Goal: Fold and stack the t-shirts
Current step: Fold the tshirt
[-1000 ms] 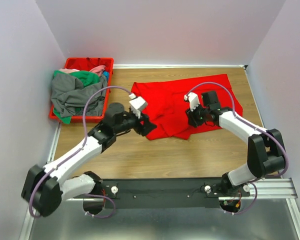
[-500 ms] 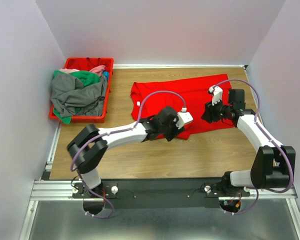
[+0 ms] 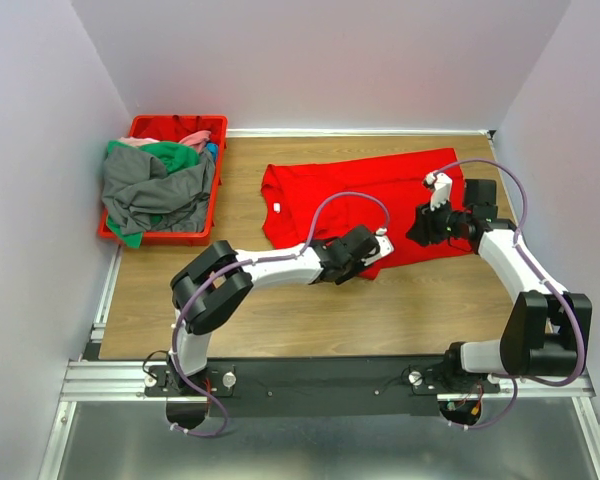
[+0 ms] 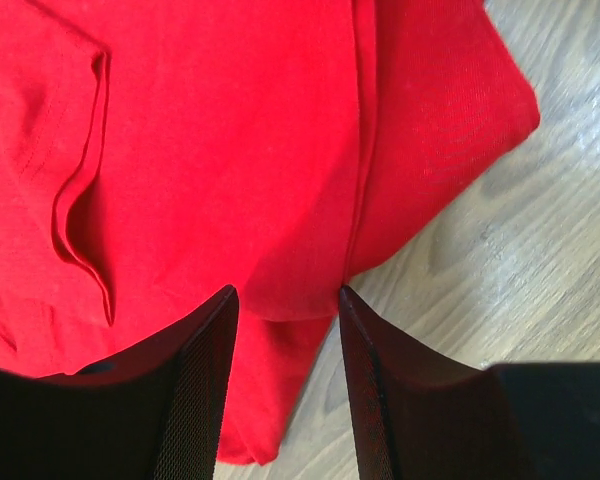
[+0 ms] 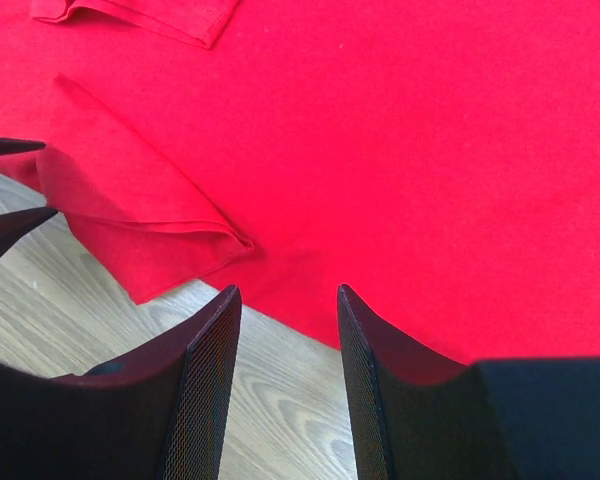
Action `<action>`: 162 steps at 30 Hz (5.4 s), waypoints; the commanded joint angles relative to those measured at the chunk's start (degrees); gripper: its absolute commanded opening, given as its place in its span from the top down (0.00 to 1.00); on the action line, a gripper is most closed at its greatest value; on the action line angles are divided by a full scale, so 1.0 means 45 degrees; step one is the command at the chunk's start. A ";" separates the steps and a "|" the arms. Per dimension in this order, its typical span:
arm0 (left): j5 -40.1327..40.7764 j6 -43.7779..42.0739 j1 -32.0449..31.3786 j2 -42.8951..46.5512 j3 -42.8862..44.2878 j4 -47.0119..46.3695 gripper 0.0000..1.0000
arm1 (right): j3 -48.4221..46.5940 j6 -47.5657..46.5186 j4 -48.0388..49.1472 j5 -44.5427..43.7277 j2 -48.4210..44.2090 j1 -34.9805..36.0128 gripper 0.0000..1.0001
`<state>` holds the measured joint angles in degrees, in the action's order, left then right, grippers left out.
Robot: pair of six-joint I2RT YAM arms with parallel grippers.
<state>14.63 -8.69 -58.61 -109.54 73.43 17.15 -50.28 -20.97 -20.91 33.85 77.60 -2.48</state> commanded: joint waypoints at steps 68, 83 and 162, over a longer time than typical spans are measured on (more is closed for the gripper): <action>0.1260 0.0075 -0.0882 -0.0327 0.1222 0.1190 0.82 | 0.0002 0.0149 -0.0627 0.0897 0.0216 -0.0621 0.49; 0.1221 0.0075 -0.0882 -0.0581 0.1417 0.1248 0.77 | 0.0002 0.0129 -0.0667 0.0955 0.0235 -0.0640 0.49; -0.0674 -0.0452 -0.0315 0.5298 -0.2118 -0.0334 1.00 | -0.5290 0.1106 -0.3225 -0.3793 0.6817 -0.5328 0.73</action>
<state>12.91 -10.28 -60.07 -87.31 64.25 16.75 -72.16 -16.93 -33.61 14.59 107.04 -26.00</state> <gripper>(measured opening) 0.009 0.341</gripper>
